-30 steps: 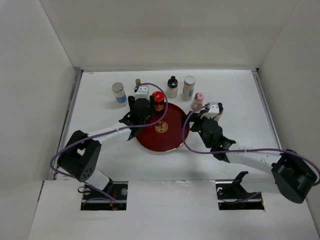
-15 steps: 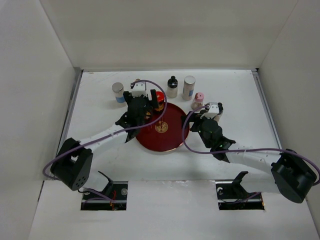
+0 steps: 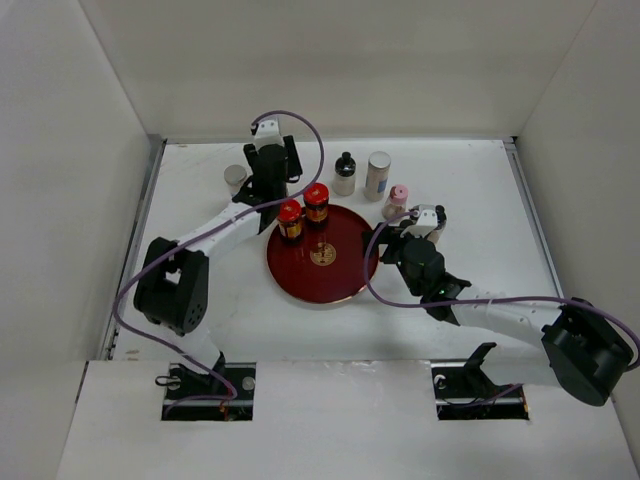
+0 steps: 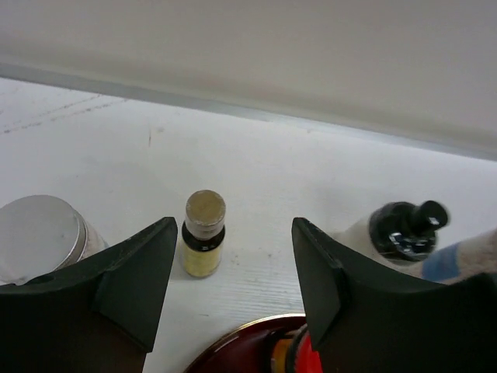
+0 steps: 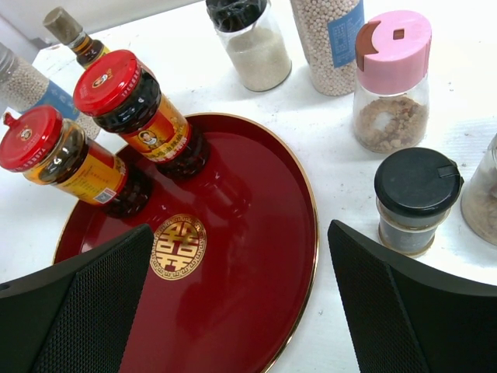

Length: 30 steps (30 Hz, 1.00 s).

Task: Organize the condiment bottles

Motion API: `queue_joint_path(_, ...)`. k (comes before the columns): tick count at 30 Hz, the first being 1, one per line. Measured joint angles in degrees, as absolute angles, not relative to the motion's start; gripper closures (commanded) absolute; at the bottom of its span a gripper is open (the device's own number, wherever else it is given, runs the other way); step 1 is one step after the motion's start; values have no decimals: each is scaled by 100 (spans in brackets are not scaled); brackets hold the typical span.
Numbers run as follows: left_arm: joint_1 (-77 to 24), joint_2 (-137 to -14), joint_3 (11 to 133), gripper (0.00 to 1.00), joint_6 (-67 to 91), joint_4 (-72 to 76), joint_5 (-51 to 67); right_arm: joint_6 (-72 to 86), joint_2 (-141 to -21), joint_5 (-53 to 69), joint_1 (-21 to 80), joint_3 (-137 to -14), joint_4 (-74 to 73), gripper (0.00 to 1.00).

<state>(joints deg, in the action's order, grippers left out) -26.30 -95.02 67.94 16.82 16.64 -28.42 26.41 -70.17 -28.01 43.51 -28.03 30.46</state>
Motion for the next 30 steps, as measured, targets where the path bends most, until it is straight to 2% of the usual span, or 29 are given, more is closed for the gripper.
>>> queue_joint_path(14,-2250,-10862,7738,49,1693,1269,-2655,2641,-7063,-2735,4351,-2803,3044,1)
queue_joint_path(21,-2102,-11006,7808,67,1693,1260,-2633,2641,-7063,-2705,4351,-2803,3046,1)
queue_joint_path(24,-2102,-11017,7808,67,1682,1245,-2630,2641,-7087,-2694,4351,-2803,3046,1)
queue_joint_path(27,-2102,-11017,7811,61,1669,1236,-2628,2641,-7096,-2692,4351,-2803,3048,1)
queue_joint_path(30,-2102,-11054,7841,65,1669,1236,-2624,2641,-7096,-2689,4351,-2803,3044,1)
